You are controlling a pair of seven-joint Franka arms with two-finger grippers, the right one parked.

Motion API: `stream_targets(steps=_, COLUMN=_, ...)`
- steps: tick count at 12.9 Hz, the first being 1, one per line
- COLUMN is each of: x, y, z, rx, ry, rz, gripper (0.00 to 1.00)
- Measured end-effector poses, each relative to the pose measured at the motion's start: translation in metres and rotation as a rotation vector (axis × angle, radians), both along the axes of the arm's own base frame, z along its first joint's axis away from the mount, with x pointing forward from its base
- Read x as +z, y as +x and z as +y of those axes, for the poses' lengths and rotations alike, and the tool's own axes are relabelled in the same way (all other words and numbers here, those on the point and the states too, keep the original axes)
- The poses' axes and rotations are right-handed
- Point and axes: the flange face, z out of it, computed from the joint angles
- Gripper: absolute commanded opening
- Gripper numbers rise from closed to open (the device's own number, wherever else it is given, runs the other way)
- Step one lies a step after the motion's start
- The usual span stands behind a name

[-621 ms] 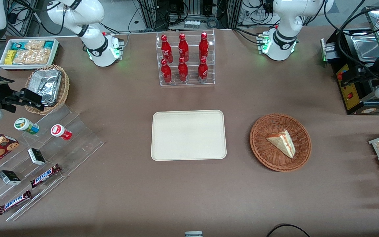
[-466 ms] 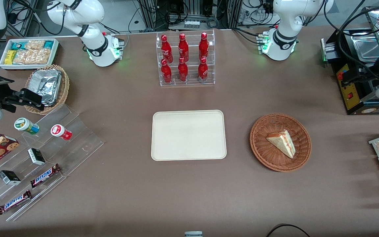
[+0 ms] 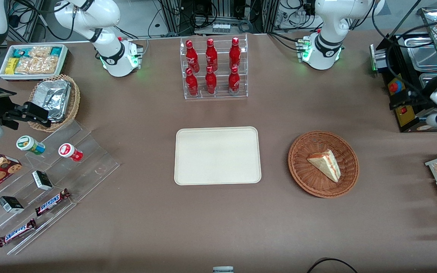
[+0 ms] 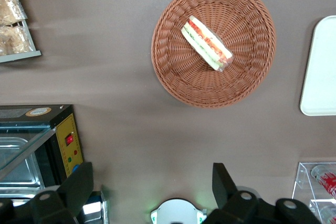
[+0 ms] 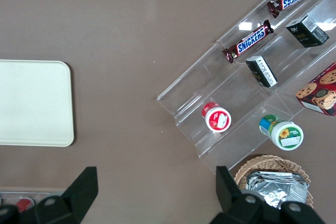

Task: Place sandwich from basket to tray
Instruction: 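Move the left gripper from rest toward the wicker basket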

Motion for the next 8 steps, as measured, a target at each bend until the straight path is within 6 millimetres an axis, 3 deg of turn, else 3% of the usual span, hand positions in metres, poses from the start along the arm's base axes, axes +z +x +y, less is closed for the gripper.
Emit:
stream_targets(steps=3, x=-0.044, y=0.029, z=-0.006, rx=0.13, ry=0.031, rz=-0.013, gripper=1.0)
stream_targets(steps=6, x=-0.107, y=0.058, z=-0.038, rx=0.301, ry=0.08, rz=-0.012, gripper=1.0)
stream_targets(steps=8, x=-0.135, y=0.068, z=-0.048, rx=0.429, ry=0.105, rz=-0.007, gripper=1.0)
